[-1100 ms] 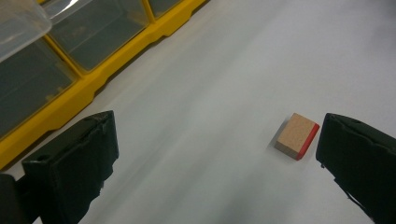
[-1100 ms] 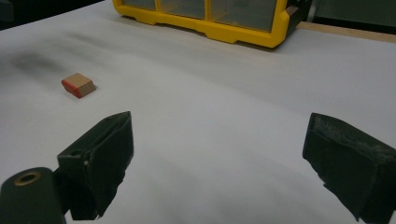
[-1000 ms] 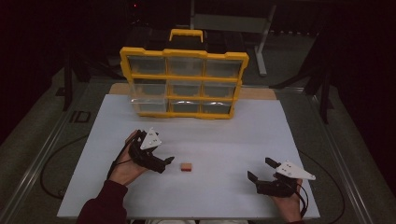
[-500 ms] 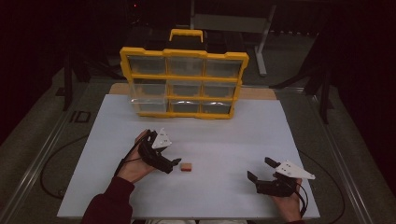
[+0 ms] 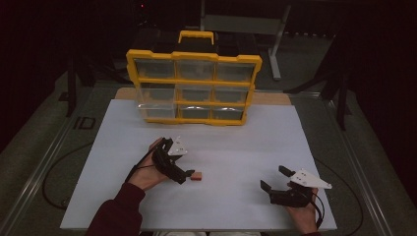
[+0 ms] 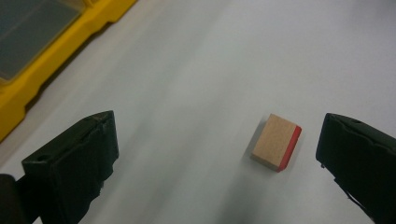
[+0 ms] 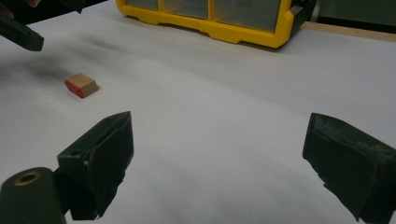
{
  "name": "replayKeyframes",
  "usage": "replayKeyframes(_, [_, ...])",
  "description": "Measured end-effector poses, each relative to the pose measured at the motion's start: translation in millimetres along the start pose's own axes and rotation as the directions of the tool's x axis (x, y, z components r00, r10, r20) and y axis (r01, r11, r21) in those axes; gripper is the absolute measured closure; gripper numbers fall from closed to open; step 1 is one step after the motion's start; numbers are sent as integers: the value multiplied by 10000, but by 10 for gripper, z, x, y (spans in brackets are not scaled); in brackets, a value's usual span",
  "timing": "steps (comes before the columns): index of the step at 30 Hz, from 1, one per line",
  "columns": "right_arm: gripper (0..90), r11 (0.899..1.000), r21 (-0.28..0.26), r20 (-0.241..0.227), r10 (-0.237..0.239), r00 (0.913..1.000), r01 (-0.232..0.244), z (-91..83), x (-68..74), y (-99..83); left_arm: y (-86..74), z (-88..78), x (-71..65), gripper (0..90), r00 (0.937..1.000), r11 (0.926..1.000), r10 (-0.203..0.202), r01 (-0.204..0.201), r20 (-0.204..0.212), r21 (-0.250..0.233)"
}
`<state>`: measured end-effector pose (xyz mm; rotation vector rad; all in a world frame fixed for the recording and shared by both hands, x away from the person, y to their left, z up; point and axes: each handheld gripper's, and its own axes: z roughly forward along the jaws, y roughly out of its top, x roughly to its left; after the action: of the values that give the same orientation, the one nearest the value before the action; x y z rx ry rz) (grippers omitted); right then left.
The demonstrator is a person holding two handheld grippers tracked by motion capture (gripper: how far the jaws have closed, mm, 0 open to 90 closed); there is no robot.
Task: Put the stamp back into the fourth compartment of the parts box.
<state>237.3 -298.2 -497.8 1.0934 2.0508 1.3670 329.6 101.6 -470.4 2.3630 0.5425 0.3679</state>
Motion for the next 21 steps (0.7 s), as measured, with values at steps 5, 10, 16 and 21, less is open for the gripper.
replayKeyframes(5, [88, 10000, 18, -51, 23, 10000, -23, 4, -2, -1, 0, 53, -11, 0, 9998, 9999, 19, -22, 177, 160])
replayKeyframes(10, [88, 10000, 39, -87, 0, 10000, 1, 8, -2, 0, 22, 145, -34, 0, 9993, 9986, 179, -195, 332, 491])
replayKeyframes(16, [89, 9999, 100, -127, -42, 9999, 43, 16, 5, 1, 49, 212, -50, 0, 9985, 9969, 303, -336, 463, 717])
replayKeyframes(21, [89, 10000, 82, -180, -20, 9998, 22, 16, 1, 0, 70, 283, -70, 0, 9950, 9944, 301, -395, 955, 983])
